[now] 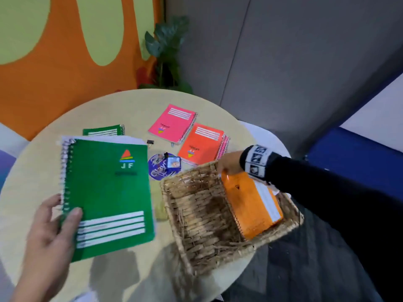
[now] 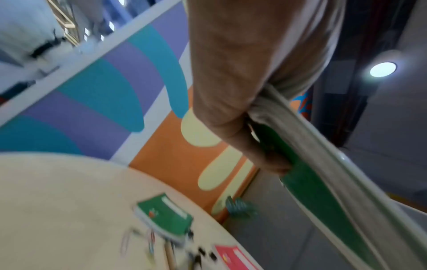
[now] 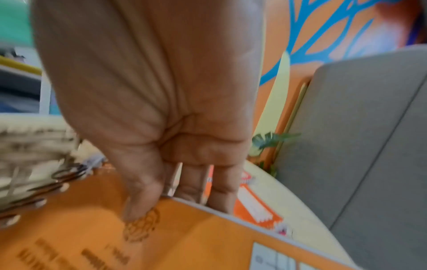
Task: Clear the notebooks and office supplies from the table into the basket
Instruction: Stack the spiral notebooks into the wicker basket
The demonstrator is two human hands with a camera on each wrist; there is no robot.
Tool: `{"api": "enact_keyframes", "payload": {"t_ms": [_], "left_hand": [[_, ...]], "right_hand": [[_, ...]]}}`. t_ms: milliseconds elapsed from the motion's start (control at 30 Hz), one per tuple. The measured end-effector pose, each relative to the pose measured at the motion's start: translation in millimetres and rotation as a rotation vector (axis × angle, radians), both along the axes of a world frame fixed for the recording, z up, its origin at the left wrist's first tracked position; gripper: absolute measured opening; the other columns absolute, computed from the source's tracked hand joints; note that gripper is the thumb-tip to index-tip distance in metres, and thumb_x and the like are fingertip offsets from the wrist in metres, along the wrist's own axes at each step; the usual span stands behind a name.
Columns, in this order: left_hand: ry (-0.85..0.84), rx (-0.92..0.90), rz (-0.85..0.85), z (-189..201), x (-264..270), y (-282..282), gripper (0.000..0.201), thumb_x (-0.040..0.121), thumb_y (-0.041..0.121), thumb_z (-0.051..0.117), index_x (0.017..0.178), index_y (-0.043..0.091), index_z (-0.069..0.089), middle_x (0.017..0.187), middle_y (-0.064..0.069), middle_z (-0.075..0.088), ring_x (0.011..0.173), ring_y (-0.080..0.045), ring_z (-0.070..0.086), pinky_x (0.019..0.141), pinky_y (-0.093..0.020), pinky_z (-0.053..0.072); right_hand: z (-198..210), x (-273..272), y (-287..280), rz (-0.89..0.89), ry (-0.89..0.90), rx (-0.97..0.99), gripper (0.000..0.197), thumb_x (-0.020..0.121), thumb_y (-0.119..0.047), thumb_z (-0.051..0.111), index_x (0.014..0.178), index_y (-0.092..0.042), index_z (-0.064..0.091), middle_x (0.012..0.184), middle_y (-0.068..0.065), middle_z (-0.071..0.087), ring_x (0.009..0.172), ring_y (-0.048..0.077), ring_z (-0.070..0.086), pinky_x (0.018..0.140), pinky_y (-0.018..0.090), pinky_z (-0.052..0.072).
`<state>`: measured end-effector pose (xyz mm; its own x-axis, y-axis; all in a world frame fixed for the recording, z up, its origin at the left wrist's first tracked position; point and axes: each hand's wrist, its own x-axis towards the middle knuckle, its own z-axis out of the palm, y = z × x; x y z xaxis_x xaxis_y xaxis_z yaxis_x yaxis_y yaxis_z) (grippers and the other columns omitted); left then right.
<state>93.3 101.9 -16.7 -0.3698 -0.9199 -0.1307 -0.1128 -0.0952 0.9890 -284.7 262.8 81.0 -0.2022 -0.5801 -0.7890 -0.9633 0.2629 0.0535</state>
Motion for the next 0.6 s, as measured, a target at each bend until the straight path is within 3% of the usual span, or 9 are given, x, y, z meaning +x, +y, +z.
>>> {"api": "enact_keyframes", "payload": {"t_ms": [33, 100, 200, 233, 267, 333, 400, 500, 600], "left_hand": [[0.071, 0.099, -0.062, 51.6, -16.1, 17.5, 0.019, 0.094, 0.022, 0.051, 0.104, 0.039, 0.051, 0.089, 0.019, 0.074, 0.074, 0.004, 0.070, 0.061, -0.019, 0.060], [0.049, 0.106, -0.204, 85.0, -32.3, 60.0, 0.036, 0.095, 0.009, 0.047, 0.094, 0.045, 0.051, 0.079, 0.002, 0.075, 0.062, -0.008, 0.070, 0.064, -0.030, 0.060], [0.052, 0.155, -0.228, 84.9, -44.3, 76.6, 0.035, 0.095, 0.008, 0.048, 0.099, 0.043, 0.051, 0.092, -0.009, 0.070, 0.069, -0.023, 0.069, 0.073, -0.040, 0.058], [0.053, 0.153, -0.227, 87.4, -48.6, 80.9, 0.032, 0.095, 0.006, 0.047, 0.104, 0.037, 0.050, 0.094, -0.011, 0.070, 0.069, -0.022, 0.070, 0.071, -0.039, 0.058], [0.065, 0.152, -0.245, 88.4, -51.8, 83.1, 0.030, 0.095, 0.006, 0.047, 0.110, 0.031, 0.049, 0.095, -0.013, 0.070, 0.069, -0.021, 0.070, 0.070, -0.039, 0.058], [0.035, 0.136, -0.274, 92.9, -61.5, 85.0, 0.028, 0.094, 0.006, 0.049, 0.115, 0.026, 0.047, 0.096, -0.014, 0.070, 0.071, -0.022, 0.069, 0.077, -0.047, 0.055], [0.025, 0.113, -0.279, 99.1, -72.3, 83.9, 0.027, 0.094, 0.010, 0.053, 0.109, 0.032, 0.049, 0.094, -0.011, 0.072, 0.075, -0.027, 0.070, 0.079, -0.054, 0.054], [0.029, 0.038, -0.302, 107.8, -91.4, 84.0, 0.031, 0.082, 0.034, 0.062, 0.106, 0.045, 0.047, 0.106, -0.017, 0.066, 0.095, -0.044, 0.063, 0.091, -0.061, 0.049], [0.060, -0.025, -0.420, 108.0, -116.7, 92.0, 0.032, 0.090, 0.021, 0.058, 0.108, 0.043, 0.043, 0.106, 0.001, 0.064, 0.093, -0.012, 0.062, 0.092, -0.033, 0.046]], "right_hand": [[-10.4, 3.9, -3.4, 0.048, 0.011, 0.064, 0.039, 0.096, -0.002, 0.044, 0.132, -0.008, 0.055, 0.138, 0.010, 0.054, 0.125, 0.030, 0.051, 0.098, 0.032, 0.040], [-30.0, 4.9, -6.9, 0.120, 0.045, 0.082, 0.037, 0.098, -0.005, 0.042, 0.133, -0.007, 0.053, 0.132, 0.014, 0.057, 0.105, 0.032, 0.054, 0.084, 0.034, 0.041], [-46.4, 7.0, -6.1, 0.047, 0.087, 0.060, 0.025, 0.097, -0.007, 0.043, 0.119, -0.012, 0.053, 0.086, 0.010, 0.058, 0.064, 0.023, 0.041, 0.057, 0.029, 0.032], [-46.3, 8.0, -6.2, 0.008, 0.106, 0.070, 0.015, 0.097, -0.010, 0.044, 0.112, -0.010, 0.047, 0.084, 0.012, 0.054, 0.066, 0.025, 0.044, 0.058, 0.030, 0.035], [-46.8, 7.5, -6.3, -0.021, 0.124, 0.080, 0.020, 0.096, -0.015, 0.048, 0.112, -0.003, 0.045, 0.097, 0.017, 0.057, 0.082, 0.030, 0.054, 0.069, 0.033, 0.043], [-38.5, 2.2, -3.1, -0.065, 0.132, 0.093, 0.059, 0.089, -0.029, 0.063, 0.138, -0.006, 0.042, 0.141, 0.016, 0.048, 0.128, 0.031, 0.047, 0.101, 0.039, 0.041], [-19.1, 0.8, 8.1, -0.201, -0.034, -0.085, 0.086, 0.077, -0.042, 0.073, 0.147, -0.016, 0.031, 0.151, 0.006, 0.040, 0.138, 0.027, 0.039, 0.113, 0.040, 0.033], [8.4, 9.1, 37.3, -0.556, -0.610, -0.349, 0.106, 0.061, -0.065, 0.074, 0.147, -0.025, 0.027, 0.149, -0.002, 0.043, 0.136, 0.018, 0.044, 0.113, 0.043, 0.036], [19.8, 33.1, 66.4, -0.884, -1.048, -0.509, 0.078, 0.073, -0.045, 0.073, 0.140, -0.024, 0.040, 0.139, -0.002, 0.055, 0.126, 0.020, 0.056, 0.099, 0.040, 0.050]]}}
